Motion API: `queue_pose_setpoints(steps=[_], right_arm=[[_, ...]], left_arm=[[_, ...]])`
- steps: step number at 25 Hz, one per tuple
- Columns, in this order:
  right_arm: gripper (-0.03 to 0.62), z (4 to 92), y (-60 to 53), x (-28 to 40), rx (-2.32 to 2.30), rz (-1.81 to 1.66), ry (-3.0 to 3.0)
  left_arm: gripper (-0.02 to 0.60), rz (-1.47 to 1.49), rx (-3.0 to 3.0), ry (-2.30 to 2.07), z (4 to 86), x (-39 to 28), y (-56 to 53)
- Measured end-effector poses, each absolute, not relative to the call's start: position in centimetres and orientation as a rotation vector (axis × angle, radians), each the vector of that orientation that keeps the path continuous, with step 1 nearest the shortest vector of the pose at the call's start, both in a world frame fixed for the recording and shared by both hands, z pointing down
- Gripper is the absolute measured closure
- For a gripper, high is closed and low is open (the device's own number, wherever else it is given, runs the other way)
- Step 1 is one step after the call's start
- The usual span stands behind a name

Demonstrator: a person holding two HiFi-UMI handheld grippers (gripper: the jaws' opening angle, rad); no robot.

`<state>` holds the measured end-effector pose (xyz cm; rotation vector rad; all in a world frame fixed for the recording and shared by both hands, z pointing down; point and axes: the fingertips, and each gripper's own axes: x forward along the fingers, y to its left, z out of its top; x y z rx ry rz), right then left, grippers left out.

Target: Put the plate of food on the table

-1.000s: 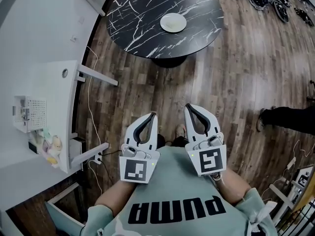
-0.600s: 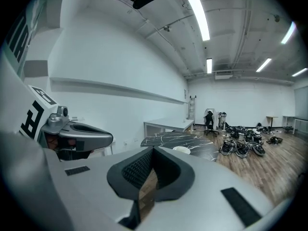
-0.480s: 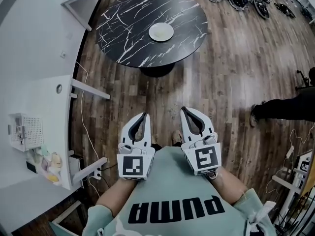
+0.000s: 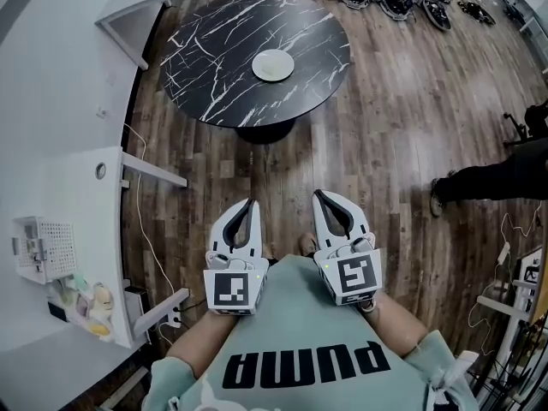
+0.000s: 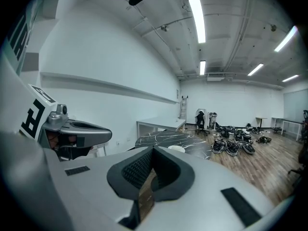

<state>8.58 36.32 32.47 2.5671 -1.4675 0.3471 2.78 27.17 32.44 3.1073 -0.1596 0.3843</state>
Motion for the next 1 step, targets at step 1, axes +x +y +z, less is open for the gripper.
queue_pose_setpoints(steps=[1], right_arm=[[0.588, 32.42, 36.23, 8.52, 2.570, 0.347, -1.463]], left_arm=[[0.575, 0.398, 3.111, -0.148, 32.45, 2.67, 27.12]])
